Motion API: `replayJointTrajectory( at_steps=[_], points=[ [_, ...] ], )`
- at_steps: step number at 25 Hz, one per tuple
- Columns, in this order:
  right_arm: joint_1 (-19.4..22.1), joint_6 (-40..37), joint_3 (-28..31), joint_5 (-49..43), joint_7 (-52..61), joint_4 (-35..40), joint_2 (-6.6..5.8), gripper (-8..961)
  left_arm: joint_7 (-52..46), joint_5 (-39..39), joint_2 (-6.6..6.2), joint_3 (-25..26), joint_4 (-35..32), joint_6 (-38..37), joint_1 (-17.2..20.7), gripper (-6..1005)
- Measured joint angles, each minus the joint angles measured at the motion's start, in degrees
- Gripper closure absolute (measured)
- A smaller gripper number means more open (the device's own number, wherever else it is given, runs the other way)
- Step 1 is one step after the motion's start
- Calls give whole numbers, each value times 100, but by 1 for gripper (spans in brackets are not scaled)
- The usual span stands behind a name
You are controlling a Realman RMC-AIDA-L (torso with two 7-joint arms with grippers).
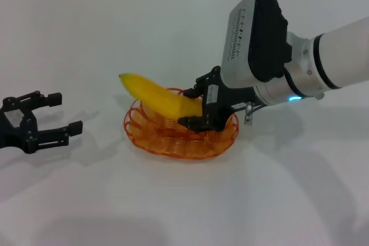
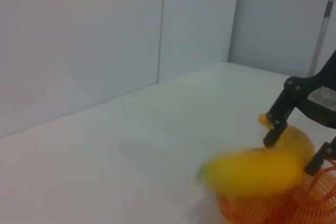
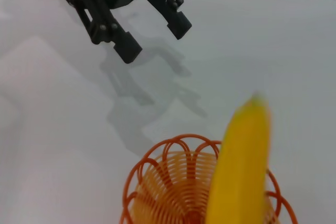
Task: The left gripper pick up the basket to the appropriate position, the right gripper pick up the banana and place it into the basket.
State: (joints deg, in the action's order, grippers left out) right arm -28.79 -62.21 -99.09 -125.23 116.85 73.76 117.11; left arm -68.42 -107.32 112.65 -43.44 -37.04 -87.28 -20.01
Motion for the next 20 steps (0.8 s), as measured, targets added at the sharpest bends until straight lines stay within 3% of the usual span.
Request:
replayJointTrajectory(
  at_steps=[4,9,20],
  points=[
    [0,-41,34,7,45,-2,-4,457,24,0,-6,11,110,0,-22,123],
    [6,-76,53,24,66,37,1,260,37,0,-11,20,130,8,-30,123],
    [54,-221,274,23,105,126,-8,247,43,0,-56,16,131,-125,9,123]
  ],
)
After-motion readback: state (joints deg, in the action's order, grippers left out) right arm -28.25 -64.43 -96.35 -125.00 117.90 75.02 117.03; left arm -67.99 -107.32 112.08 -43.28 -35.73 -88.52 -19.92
